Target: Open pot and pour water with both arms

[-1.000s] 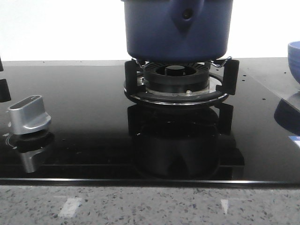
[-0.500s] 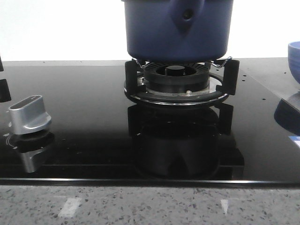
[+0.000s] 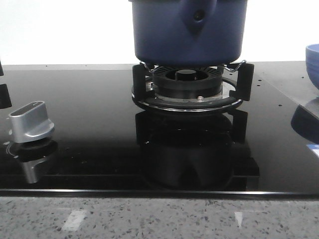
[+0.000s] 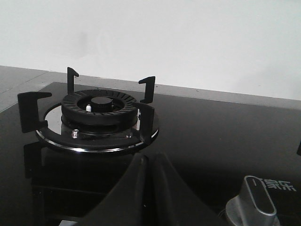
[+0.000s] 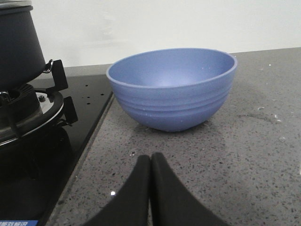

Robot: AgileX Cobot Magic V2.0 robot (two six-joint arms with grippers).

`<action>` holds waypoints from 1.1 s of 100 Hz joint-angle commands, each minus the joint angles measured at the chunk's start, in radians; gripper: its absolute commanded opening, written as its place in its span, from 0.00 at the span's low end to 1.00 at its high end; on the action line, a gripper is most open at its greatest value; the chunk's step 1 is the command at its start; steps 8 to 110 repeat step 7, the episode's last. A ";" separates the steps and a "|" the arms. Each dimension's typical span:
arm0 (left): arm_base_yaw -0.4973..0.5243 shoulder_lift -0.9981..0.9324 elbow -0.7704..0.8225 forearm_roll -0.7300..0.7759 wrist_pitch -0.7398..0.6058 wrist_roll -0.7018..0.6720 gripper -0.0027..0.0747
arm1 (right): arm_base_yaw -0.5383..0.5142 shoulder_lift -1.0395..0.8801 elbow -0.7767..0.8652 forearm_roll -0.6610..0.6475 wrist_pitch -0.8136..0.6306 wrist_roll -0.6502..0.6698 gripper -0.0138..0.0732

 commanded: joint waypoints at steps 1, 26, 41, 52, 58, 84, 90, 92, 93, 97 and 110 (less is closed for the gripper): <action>-0.006 -0.027 0.031 -0.002 -0.076 -0.008 0.01 | 0.001 -0.024 0.026 -0.011 -0.069 0.002 0.09; -0.006 -0.027 0.031 -0.002 -0.076 -0.008 0.01 | 0.001 -0.024 0.026 -0.011 -0.069 0.002 0.09; -0.006 -0.027 0.031 -0.002 -0.076 -0.008 0.01 | 0.001 -0.024 0.026 -0.011 -0.069 0.002 0.09; -0.006 -0.027 0.031 -0.002 -0.076 -0.008 0.01 | 0.001 -0.024 0.026 -0.011 -0.069 0.002 0.09; -0.006 -0.027 0.031 -0.002 -0.076 -0.008 0.01 | 0.001 -0.024 0.026 -0.011 -0.069 0.002 0.09; -0.006 -0.027 0.031 -0.002 -0.076 -0.008 0.01 | 0.001 -0.024 0.026 -0.011 -0.069 0.002 0.09; -0.006 -0.027 0.031 -0.002 -0.076 -0.008 0.01 | 0.001 -0.024 0.026 -0.011 -0.069 0.002 0.09; -0.006 -0.027 0.031 -0.002 -0.076 -0.008 0.01 | 0.001 -0.024 0.026 -0.011 -0.069 0.002 0.09; -0.006 -0.027 0.031 -0.002 -0.076 -0.008 0.01 | 0.001 -0.024 0.026 -0.011 -0.069 0.002 0.09; -0.006 -0.027 0.031 -0.002 -0.076 -0.008 0.01 | 0.001 -0.024 0.026 -0.011 -0.069 0.002 0.09; -0.006 -0.027 0.031 -0.002 -0.076 -0.008 0.01 | 0.001 -0.024 0.026 -0.011 -0.069 0.002 0.09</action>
